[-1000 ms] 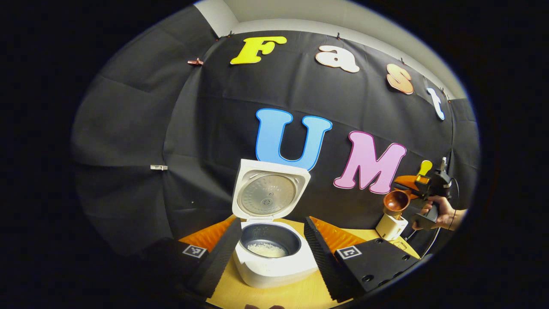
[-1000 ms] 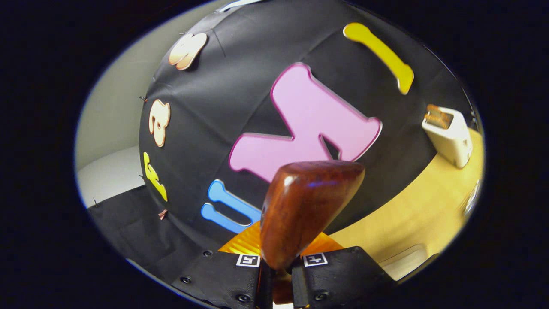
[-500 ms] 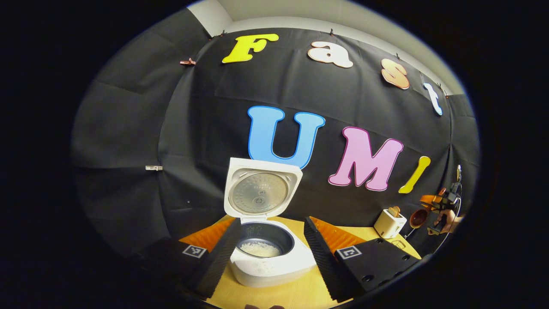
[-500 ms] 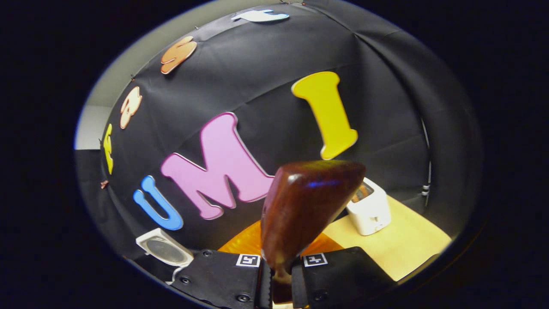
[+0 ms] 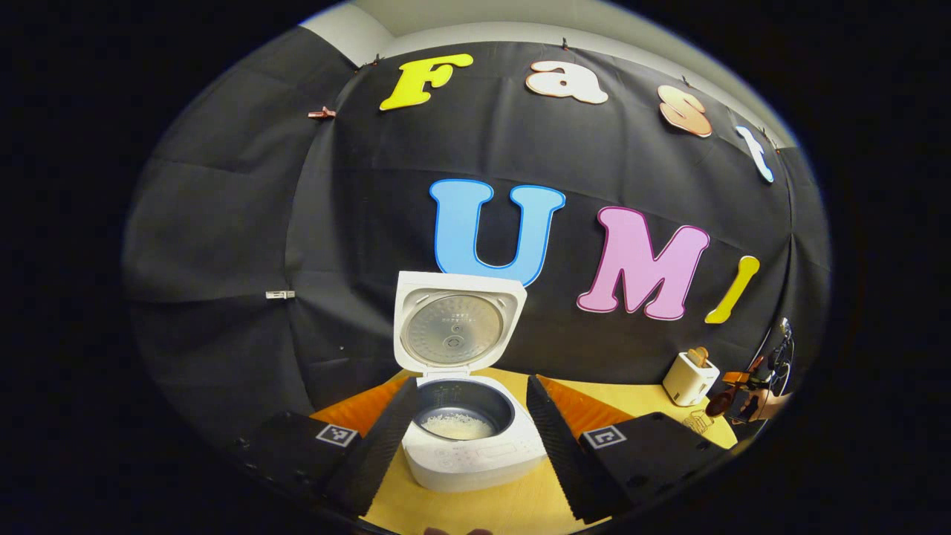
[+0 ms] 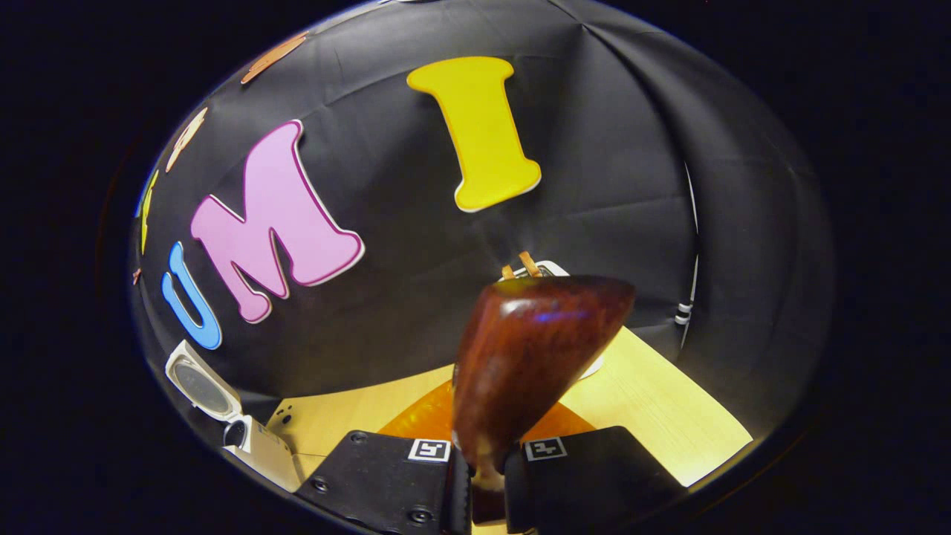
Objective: Close the left gripper, press the button to open the rice cooker; take a wooden spoon from the chopstick holder with the right hand, scoop a spoonful of rice and pour it into the rice cooker, then put the wooden spoon back into the chopstick holder.
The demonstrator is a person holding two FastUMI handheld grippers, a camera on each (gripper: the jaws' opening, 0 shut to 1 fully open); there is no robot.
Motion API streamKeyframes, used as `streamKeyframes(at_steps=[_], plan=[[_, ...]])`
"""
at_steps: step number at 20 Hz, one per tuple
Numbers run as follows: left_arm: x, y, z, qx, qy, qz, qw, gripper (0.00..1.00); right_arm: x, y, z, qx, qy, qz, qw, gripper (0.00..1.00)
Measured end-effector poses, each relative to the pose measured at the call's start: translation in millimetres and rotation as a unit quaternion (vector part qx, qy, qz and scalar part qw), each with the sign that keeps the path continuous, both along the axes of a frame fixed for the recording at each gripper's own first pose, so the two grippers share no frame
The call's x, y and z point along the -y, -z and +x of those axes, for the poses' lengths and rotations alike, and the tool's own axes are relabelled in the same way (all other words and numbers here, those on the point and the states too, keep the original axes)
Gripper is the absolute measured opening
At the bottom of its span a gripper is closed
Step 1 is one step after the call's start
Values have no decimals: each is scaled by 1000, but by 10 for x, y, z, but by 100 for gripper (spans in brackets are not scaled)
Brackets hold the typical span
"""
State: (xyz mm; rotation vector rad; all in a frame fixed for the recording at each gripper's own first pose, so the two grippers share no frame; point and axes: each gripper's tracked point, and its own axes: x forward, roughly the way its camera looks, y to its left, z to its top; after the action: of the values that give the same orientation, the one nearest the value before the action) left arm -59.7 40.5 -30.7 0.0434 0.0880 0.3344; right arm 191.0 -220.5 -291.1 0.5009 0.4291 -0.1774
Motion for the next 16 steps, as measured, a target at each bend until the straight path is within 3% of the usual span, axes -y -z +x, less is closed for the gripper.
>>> streamKeyframes(at_steps=[16], plan=[[22, -54, 1, 1, -34, 9, 999, 94, -240, 1025, 32, -99, -55, -33, 993, 22]])
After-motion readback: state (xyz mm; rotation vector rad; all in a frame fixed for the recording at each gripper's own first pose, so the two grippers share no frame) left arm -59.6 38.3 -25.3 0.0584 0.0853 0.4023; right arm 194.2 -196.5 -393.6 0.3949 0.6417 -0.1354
